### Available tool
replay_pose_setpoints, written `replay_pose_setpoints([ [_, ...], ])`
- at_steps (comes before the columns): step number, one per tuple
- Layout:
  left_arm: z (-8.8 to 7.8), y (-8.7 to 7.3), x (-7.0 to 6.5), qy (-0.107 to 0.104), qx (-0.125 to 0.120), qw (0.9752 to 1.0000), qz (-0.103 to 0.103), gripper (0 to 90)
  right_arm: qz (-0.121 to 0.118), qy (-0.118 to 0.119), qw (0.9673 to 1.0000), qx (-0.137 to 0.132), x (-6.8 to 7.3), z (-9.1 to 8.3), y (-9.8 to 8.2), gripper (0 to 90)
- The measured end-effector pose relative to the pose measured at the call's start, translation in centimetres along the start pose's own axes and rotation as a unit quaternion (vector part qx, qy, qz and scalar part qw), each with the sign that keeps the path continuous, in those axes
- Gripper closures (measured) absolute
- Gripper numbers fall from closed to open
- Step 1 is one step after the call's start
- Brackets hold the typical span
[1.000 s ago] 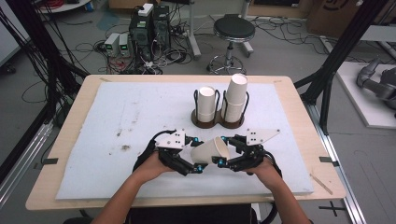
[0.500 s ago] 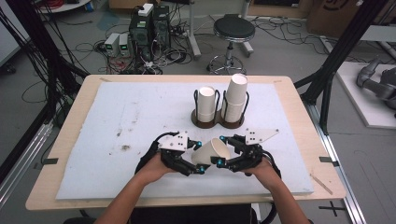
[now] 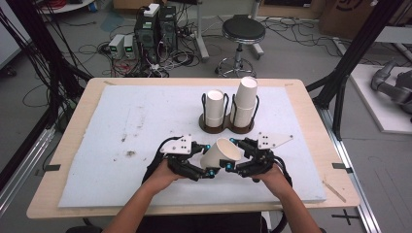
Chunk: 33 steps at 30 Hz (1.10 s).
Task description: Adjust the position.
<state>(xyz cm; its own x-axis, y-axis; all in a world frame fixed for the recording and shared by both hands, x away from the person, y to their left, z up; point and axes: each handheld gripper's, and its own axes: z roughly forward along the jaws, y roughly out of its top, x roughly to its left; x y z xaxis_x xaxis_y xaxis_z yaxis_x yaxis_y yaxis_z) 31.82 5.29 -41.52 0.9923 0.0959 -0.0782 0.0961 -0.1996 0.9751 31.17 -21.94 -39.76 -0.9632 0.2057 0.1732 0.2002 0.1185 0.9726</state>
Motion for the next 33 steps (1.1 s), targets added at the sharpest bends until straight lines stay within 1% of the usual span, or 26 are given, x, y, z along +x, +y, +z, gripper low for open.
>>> replay_pose_setpoints([
  [1, 0.1, 0.0, 0.0, 0.0, 0.003, 1.0, 0.001, 35.5, -0.007, 0.002, 1.0, 0.003, 0.0, -0.1, 0.0, 32.0],
  [2, 0.2, -0.1, -0.1, 0.001, 0.01, 0.9999, 0.003, 35.3, -0.012, 0.004, 0.9999, 0.006, 0.0, -0.1, 0.1, 33.2],
  [3, 0.3, -0.1, -0.2, 0.002, 0.019, 0.9998, 0.003, 34.8, -0.014, 0.008, 0.9998, 0.009, 0.1, -0.1, 0.1, 33.8],
  [4, 0.5, -0.2, -0.2, 0.005, 0.025, 0.9997, 0.001, 34.1, -0.022, 0.008, 0.9996, 0.014, 0.1, 0.0, 0.1, 34.5],
  [6, 0.8, -0.3, -0.2, 0.014, 0.033, 0.9993, -0.011, 30.2, -0.041, -0.001, 0.9987, 0.031, 0.3, 0.2, 0.1, 35.6],
  [7, 0.9, -0.4, -0.3, 0.021, 0.04, 0.9989, -0.01, 27.5, -0.049, -0.008, 0.998, 0.04, 0.5, 0.3, 0.2, 35.8],
  [8, 1.0, -0.4, -0.4, 0.026, 0.044, 0.9986, -0.007, 25.6, -0.051, -0.011, 0.9975, 0.047, 0.6, 0.4, 0.2, 35.9],
  [10, 1.1, -0.4, -0.5, 0.028, 0.052, 0.9982, 0.001, 25.3, -0.053, -0.011, 0.9971, 0.053, 0.6, 0.4, 0.2, 36.0],
  [11, 1.1, -0.5, -0.5, 0.028, 0.052, 0.9982, 0.002, 25.3, -0.055, -0.013, 0.997, 0.054, 0.6, 0.5, 0.2, 36.0],
  [12, 1.1, -0.4, -0.5, 0.026, 0.054, 0.9982, 0.007, 26.0, -0.054, -0.012, 0.997, 0.054, 0.6, 0.5, 0.2, 36.0],
  [14, 1.0, -0.4, -0.5, 0.024, 0.053, 0.9982, 0.013, 33.2, -0.05, -0.007, 0.9974, 0.052, 0.6, 0.5, 0.2, 35.9],
  [17, 1.1, -0.5, -0.5, 0.019, 0.054, 0.9983, 0.013, 34.1, -0.049, -0.004, 0.9975, 0.051, 0.6, 0.6, 0.2, 35.7],
  [19, 1.1, -0.5, -0.5, 0.016, 0.049, 0.9986, 0.01, 34.1, -0.049, -0.005, 0.9976, 0.049, 0.7, 0.6, 0.2, 34.9],
  [22, 1.1, -0.6, -0.4, 0.013, 0.037, 0.9992, 0.005, 33.9, -0.04, -0.009, 0.9983, 0.041, 0.7, 0.7, 0.2, 30.3],
  [24, 1.0, -0.6, -0.5, 0.016, 0.028, 0.9995, 0.005, 33.8, -0.037, -0.013, 0.9987, 0.031, 0.7, 0.7, 0.2, 27.9],
  [26, 0.9, -0.6, -0.4, 0.019, 0.018, 0.9997, -0.001, 33.8, -0.031, -0.015, 0.9992, 0.021, 0.8, 0.7, 0.2, 25.3],
  [28, 0.8, -0.7, -0.3, 0.021, 0.009, 0.9997, -0.006, 33.8, -0.03, -0.019, 0.9993, 0.014, 0.8, 0.7, 0.3, 23.7],
  [33, 0.5, -1.0, -0.2, 0.025, -0.014, 0.9995, -0.014, 33.9, -0.022, -0.025, 0.9994, 0.005, 0.7, 0.6, 0.3, 22.5],
])
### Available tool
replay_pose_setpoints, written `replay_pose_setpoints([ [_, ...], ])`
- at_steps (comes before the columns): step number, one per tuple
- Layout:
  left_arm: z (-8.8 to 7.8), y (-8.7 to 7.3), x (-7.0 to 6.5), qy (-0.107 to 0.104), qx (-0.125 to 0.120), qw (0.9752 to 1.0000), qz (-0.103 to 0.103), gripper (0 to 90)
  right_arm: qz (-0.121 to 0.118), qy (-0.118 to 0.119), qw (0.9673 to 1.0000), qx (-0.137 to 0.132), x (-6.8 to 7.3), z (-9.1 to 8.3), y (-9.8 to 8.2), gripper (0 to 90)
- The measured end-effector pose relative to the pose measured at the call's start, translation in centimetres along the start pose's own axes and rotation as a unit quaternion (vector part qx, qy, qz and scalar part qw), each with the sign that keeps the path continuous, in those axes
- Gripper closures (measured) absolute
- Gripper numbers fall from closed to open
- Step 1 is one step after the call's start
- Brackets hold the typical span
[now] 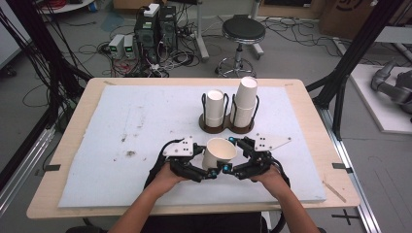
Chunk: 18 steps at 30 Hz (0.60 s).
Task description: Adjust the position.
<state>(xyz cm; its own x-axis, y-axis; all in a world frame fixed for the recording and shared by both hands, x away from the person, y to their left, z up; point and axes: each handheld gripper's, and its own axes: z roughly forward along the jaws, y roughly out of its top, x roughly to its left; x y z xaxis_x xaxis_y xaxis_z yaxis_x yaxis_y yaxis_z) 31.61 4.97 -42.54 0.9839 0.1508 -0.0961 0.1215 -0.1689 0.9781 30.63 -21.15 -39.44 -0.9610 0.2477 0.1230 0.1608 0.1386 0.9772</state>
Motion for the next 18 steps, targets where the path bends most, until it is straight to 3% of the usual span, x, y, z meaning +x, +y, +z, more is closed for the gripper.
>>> replay_pose_setpoints([
  [9, 0.28, -0.13, -0.11, -0.007, -0.024, 0.9996, -0.008, 33.9, 0.02, 0.011, 0.9996, -0.015, -0.12, 0.37, -0.22, 26.4],
  [18, 0.57, -0.18, -0.15, -0.005, -0.02, 0.9997, -0.013, 33.3, 0.005, 0.015, 0.9997, -0.016, -0.11, 0.26, -0.12, 35.0],
])
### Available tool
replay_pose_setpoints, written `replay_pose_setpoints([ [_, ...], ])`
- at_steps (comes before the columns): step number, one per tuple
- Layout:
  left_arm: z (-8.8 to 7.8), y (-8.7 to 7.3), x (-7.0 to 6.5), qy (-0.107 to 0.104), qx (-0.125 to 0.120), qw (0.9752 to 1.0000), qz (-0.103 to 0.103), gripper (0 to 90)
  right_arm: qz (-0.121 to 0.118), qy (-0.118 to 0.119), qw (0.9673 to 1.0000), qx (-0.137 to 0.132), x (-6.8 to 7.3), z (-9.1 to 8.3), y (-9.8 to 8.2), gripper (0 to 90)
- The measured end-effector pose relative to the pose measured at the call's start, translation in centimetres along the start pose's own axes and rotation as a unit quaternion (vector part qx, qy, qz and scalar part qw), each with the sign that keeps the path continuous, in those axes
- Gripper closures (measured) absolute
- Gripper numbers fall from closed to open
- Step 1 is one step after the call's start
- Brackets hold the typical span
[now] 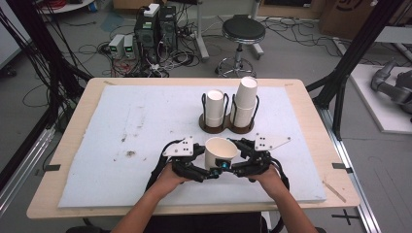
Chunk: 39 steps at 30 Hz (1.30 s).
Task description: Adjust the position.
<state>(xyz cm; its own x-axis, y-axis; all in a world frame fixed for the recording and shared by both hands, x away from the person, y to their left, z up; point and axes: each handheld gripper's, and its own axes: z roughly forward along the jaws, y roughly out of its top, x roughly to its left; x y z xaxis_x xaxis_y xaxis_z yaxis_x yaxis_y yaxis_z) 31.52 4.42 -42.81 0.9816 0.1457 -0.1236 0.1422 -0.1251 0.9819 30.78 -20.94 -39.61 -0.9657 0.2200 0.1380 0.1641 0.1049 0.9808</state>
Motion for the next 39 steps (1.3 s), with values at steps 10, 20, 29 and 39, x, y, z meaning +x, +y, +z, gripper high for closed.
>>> replay_pose_setpoints([
  [10, -1.6, -0.6, 0.3, 0.057, 0.027, 0.998, -0.004, 22.2, -0.028, -0.037, 0.9988, 0.017, -0.1, -0.6, 0.2, 36.2],
  [20, -6.7, -0.6, 1.5, 0.142, 0.016, 0.9897, -0.01, 20.1, -0.032, -0.07, 0.9968, 0.019, -0.7, -1.0, 0.3, 36.1],
  [29, -9.9, -1.1, 2.3, 0.195, 0.006, 0.9806, -0.009, 20.1, -0.045, -0.086, 0.995, 0.025, -0.6, -1.1, 0.6, 36.2],
  [39, -10.4, -1.2, 2.4, 0.206, 0.001, 0.9786, -0.012, 20.1, -0.056, -0.09, 0.9939, 0.031, -0.4, -0.9, 0.9, 36.2],
])
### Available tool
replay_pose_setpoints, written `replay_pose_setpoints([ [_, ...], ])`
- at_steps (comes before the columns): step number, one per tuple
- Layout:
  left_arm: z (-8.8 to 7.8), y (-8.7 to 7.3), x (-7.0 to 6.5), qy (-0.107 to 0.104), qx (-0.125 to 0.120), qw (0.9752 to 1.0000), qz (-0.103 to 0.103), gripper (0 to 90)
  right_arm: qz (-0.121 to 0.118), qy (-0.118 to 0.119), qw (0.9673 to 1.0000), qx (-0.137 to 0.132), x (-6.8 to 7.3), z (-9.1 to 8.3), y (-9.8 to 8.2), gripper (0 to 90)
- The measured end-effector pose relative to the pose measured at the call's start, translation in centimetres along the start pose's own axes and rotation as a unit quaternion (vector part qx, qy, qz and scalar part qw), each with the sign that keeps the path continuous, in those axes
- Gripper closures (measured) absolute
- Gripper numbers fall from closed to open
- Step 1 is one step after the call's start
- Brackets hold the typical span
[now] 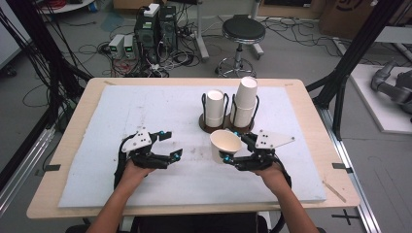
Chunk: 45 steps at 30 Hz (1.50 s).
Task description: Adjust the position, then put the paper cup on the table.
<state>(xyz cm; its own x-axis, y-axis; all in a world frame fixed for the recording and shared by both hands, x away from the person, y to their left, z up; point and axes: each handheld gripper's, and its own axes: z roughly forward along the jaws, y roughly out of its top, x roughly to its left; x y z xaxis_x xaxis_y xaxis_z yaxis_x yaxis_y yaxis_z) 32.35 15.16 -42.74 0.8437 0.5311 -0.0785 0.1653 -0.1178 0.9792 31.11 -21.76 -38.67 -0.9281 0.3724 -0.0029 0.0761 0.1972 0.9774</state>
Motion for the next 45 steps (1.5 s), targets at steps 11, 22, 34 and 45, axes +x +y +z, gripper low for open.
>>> replay_pose_setpoints([
  [11, -0.2, 0.1, 0.1, 0.004, -0.004, 1.0, 0.001, 20.1, -0.005, -0.005, 1.0, -0.004, 0.1, -0.4, 0.2, 36.2],
  [22, -0.2, 0.1, 0.2, 0.004, -0.005, 1.0, -0.001, 20.1, -0.006, 0.002, 1.0, -0.004, 0.1, -0.4, 0.2, 36.3],
  [34, -0.8, 0.0, 0.4, 0.014, -0.005, 0.9999, -0.004, 20.1, -0.019, -0.019, 0.9996, 0.004, 0.0, -0.7, 0.5, 36.2],
  [45, -1.3, 0.2, 1.0, 0.027, -0.004, 0.9996, -0.003, 20.1, -0.013, -0.092, 0.9956, -0.013, -1.9, -3.8, 1.0, 36.3],
])
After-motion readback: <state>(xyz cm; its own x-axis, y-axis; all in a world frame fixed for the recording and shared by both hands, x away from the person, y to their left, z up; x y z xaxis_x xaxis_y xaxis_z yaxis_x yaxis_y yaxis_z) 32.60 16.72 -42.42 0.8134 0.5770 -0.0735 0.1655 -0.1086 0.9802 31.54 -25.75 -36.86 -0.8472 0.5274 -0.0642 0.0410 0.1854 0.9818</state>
